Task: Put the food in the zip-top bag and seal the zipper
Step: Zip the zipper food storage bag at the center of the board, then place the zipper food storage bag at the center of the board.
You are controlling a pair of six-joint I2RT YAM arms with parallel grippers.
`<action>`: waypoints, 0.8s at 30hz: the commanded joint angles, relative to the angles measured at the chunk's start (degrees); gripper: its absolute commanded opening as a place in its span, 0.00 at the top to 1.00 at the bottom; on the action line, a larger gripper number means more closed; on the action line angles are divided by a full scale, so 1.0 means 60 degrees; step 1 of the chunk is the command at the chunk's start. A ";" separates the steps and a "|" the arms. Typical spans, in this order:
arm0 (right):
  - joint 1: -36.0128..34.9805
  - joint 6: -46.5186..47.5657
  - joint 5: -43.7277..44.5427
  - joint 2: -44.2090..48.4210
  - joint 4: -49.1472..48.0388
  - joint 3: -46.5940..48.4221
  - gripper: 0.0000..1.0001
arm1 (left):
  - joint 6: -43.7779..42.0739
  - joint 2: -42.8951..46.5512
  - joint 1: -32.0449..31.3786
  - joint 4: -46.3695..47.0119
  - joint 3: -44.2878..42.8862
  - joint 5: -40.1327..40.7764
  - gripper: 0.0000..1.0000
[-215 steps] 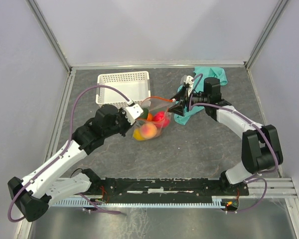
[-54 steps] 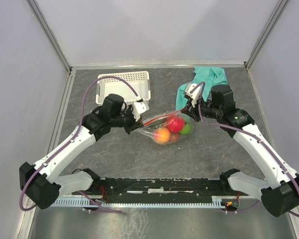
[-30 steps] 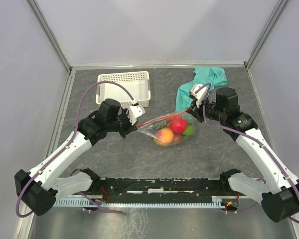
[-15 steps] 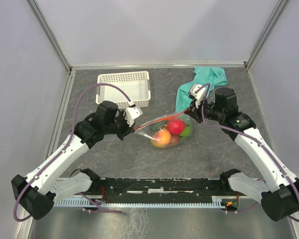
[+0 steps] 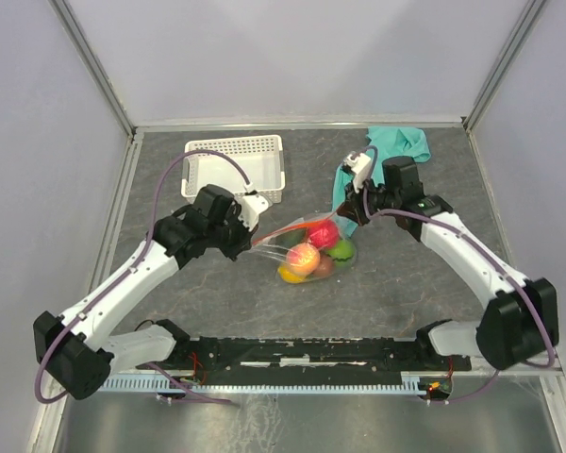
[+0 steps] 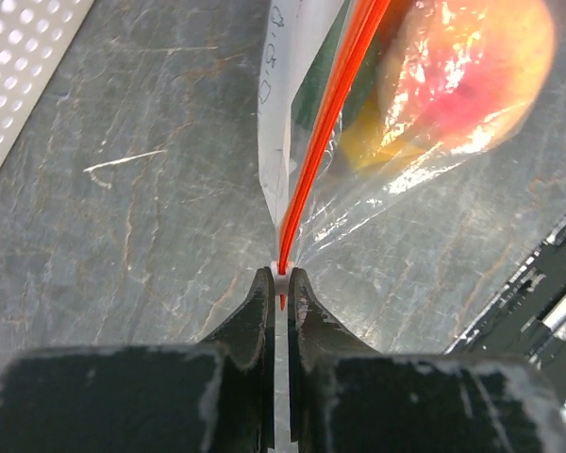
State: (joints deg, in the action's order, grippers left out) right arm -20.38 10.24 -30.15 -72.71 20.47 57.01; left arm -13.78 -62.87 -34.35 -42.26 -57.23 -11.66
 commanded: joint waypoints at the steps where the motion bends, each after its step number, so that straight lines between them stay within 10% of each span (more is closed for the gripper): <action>1: -0.0144 -0.0913 0.1189 -0.1530 -0.1036 0.1180 0.93 | 0.1209 -0.0653 0.0186 -0.0285 -0.0453 0.2005 0.96; 11: -0.0249 -0.2607 0.1620 -0.4057 -0.1225 0.3098 0.75 | 0.2590 -0.1240 0.0930 0.0422 -0.0311 0.2721 0.79; 24: -0.0047 -0.3757 0.2678 -0.1718 -0.0679 0.2402 0.30 | 0.3824 0.1008 0.0947 0.1646 0.0451 0.3695 0.33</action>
State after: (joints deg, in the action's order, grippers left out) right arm -21.52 -9.41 -19.07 -91.48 16.32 72.38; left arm 4.62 -61.49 -28.95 -37.10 -55.92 6.31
